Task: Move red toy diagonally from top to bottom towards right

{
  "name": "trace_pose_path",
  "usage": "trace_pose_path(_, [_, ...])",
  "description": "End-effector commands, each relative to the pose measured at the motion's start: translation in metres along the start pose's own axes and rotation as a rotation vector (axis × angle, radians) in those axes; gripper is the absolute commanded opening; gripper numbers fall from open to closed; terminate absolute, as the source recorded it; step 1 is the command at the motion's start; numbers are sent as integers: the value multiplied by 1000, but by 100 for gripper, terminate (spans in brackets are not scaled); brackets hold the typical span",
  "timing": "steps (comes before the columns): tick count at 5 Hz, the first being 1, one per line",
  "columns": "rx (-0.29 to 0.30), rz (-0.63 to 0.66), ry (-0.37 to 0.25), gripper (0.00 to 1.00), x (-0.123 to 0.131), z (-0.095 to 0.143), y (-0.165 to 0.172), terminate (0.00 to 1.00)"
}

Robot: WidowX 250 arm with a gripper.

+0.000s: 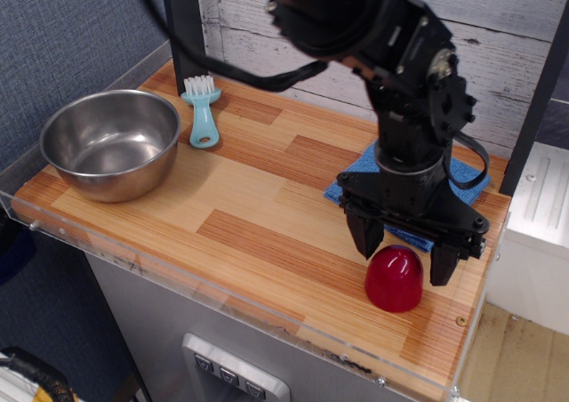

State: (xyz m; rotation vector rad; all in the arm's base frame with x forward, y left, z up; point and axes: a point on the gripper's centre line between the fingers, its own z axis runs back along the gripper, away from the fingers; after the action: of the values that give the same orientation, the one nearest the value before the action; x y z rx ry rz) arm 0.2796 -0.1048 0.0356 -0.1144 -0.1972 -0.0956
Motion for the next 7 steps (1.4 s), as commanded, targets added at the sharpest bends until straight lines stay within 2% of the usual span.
trace_pose_path(1, [8,-2,-22,100,-21,20,17,0])
trace_pose_path(6, [16,-15,37,100,-13,-15,8,0])
trace_pose_path(7, [15,-15,37,0,-10,-18,8,0])
